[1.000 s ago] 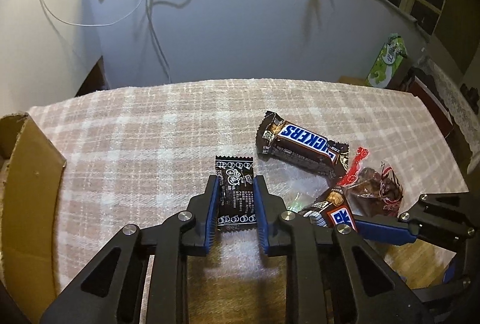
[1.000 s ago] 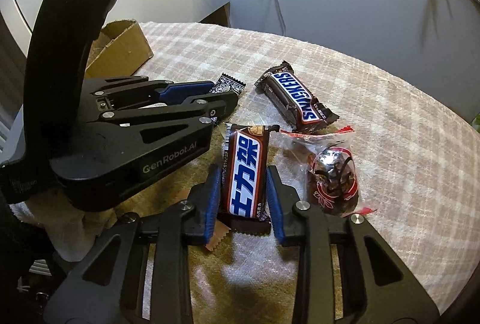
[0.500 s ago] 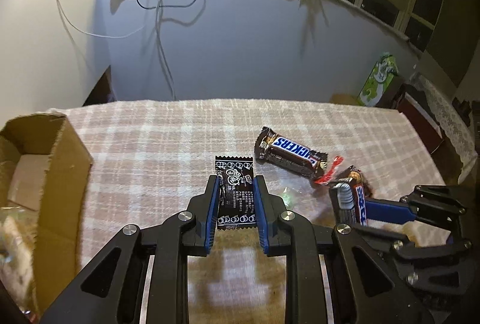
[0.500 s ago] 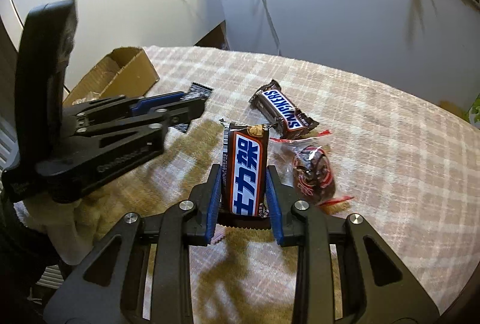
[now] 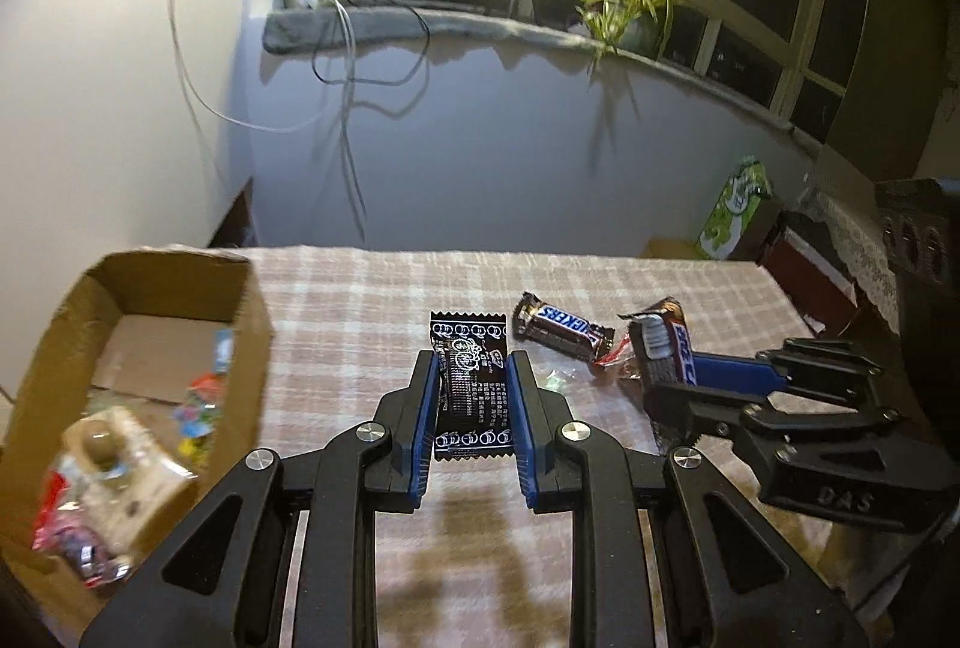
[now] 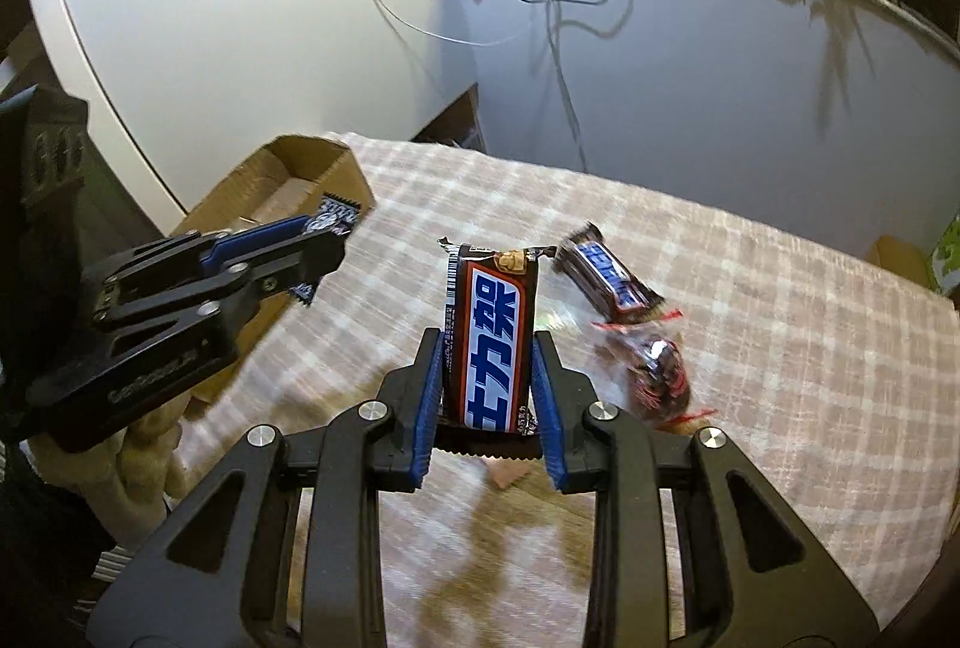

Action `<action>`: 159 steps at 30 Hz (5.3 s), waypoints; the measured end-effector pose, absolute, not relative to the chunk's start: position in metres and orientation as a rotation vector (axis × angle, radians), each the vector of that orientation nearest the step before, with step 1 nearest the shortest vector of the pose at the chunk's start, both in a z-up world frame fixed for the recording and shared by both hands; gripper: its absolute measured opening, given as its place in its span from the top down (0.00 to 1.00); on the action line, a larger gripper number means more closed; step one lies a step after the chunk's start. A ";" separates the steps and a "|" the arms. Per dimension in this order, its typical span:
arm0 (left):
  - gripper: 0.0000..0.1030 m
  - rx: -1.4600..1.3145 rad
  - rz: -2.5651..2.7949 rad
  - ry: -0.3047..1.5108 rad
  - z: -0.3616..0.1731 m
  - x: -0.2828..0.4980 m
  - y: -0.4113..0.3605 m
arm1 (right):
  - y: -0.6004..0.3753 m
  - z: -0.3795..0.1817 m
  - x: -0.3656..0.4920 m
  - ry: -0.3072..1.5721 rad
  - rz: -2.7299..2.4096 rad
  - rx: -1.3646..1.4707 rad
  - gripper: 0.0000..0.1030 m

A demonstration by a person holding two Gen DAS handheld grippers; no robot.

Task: Organize snacks
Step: 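Carry the black candy and Snickers bar into the box and release both, then grasp the pink wrapper with the left tool while the right tool grasps the clear chocolate bag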

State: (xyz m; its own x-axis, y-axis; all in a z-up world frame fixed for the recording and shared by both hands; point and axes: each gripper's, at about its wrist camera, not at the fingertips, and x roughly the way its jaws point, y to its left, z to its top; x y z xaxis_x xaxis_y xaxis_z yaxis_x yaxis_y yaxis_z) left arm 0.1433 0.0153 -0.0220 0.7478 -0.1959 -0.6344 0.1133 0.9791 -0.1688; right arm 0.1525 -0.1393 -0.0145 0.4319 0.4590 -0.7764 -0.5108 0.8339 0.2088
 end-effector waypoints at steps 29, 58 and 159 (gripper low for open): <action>0.80 -0.214 0.020 0.605 -0.003 0.074 0.141 | 0.038 0.003 0.167 0.917 0.792 -0.205 0.71; 0.66 -0.236 0.098 0.624 -0.016 0.069 0.176 | 0.084 -0.011 0.182 0.928 0.803 -0.233 0.38; 0.90 0.032 -0.296 0.914 -0.108 0.154 -0.095 | -0.211 -0.094 0.205 1.084 0.523 -0.124 0.67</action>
